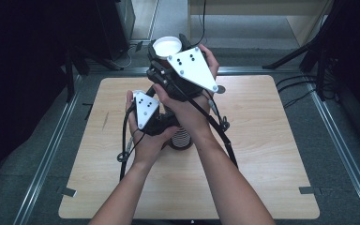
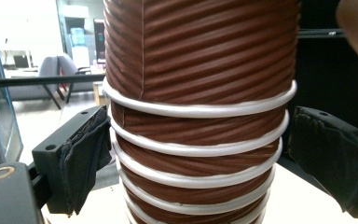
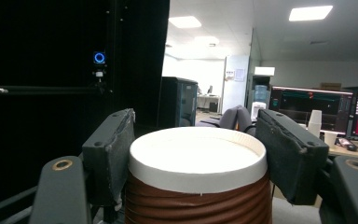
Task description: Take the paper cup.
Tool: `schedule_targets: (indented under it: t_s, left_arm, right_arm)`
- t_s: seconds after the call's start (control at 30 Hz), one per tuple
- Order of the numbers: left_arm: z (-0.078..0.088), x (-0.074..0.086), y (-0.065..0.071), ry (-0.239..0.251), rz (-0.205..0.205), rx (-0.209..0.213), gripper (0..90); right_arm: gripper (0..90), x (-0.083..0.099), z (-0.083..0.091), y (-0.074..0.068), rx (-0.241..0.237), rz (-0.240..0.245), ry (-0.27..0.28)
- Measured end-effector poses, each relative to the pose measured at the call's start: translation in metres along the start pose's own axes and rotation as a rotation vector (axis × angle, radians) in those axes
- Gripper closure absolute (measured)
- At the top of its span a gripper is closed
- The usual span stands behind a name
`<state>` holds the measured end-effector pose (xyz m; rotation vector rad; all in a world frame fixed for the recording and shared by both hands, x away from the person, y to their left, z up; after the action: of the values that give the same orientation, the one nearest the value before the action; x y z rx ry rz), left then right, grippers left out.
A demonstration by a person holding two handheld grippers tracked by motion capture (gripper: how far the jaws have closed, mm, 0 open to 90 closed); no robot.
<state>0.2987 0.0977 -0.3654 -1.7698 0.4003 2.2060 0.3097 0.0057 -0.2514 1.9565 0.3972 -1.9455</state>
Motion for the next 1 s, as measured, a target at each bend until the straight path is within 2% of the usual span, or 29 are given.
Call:
schedule_targets:
  t_s: [0.13, 0.4, 0.6, 1.0]
  left_arm:
    - [-0.0026, 0.0019, -0.0034, 0.000, 0.011, 0.025, 7.1]
    - [-0.0045, 0.0041, -0.0042, 0.021, -0.007, 0.023, 7.5]
    - [-0.0034, 0.0056, -0.0057, 0.016, -0.022, 0.030, 8.6]
    - [-0.0022, 0.0062, -0.0071, 0.011, -0.021, 0.037, 10.9]
  right_arm:
    - [30.0, -0.0002, 0.0009, 0.0007, -0.009, -0.004, -0.006]
    - [30.2, -0.0011, 0.0010, 0.0024, -0.012, -0.019, -0.010]
    - [30.3, -0.0017, 0.0012, 0.0031, -0.017, -0.022, -0.012]
    - [30.4, -0.0033, 0.0010, 0.0034, -0.024, -0.023, -0.019]
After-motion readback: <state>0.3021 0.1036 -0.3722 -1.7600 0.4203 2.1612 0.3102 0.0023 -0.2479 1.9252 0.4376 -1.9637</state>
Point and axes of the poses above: each handheld gripper's, and its own axes: z roughly backward along the jaws, x roughly out of its underside, y roughly to its right, the point moved 1 cm from there along -z, roughly forward along the jaws, and after that the axes turned 12 degrees about -y, right-handed, at the moved point
